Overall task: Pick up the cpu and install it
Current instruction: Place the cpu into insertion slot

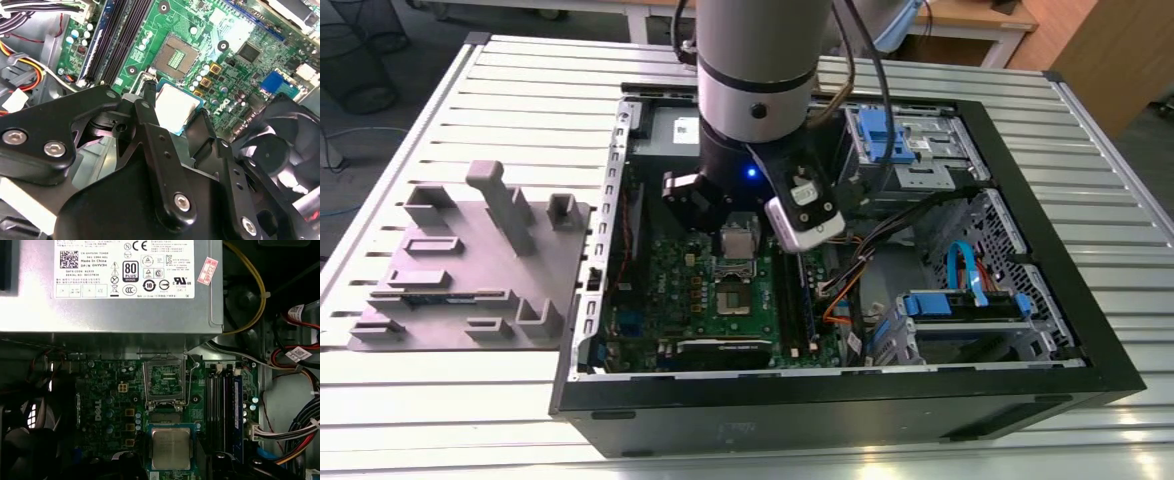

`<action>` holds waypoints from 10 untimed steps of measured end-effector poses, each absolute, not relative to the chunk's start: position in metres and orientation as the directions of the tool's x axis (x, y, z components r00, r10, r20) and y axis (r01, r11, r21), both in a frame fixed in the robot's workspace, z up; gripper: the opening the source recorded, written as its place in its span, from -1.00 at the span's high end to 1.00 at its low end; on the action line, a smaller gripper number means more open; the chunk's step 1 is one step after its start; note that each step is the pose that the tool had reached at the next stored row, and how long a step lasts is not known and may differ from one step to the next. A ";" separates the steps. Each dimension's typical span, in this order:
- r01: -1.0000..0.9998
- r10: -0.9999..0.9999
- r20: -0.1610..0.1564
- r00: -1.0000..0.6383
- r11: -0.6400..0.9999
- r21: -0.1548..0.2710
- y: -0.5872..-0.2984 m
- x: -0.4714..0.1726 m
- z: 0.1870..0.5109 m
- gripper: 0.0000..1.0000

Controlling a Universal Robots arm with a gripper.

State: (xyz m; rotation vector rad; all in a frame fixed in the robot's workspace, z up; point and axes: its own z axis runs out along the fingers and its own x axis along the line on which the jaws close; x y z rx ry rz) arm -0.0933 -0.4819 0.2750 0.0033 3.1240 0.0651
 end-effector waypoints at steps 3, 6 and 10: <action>0.002 0.002 -0.017 -1.000 0.999 0.042 -0.482 -0.093 0.270 0.04; 0.002 0.002 -0.017 -1.000 0.999 0.042 -0.482 -0.094 0.264 0.04; 0.002 0.002 -0.017 -1.000 0.999 0.042 -0.482 -0.094 0.257 0.04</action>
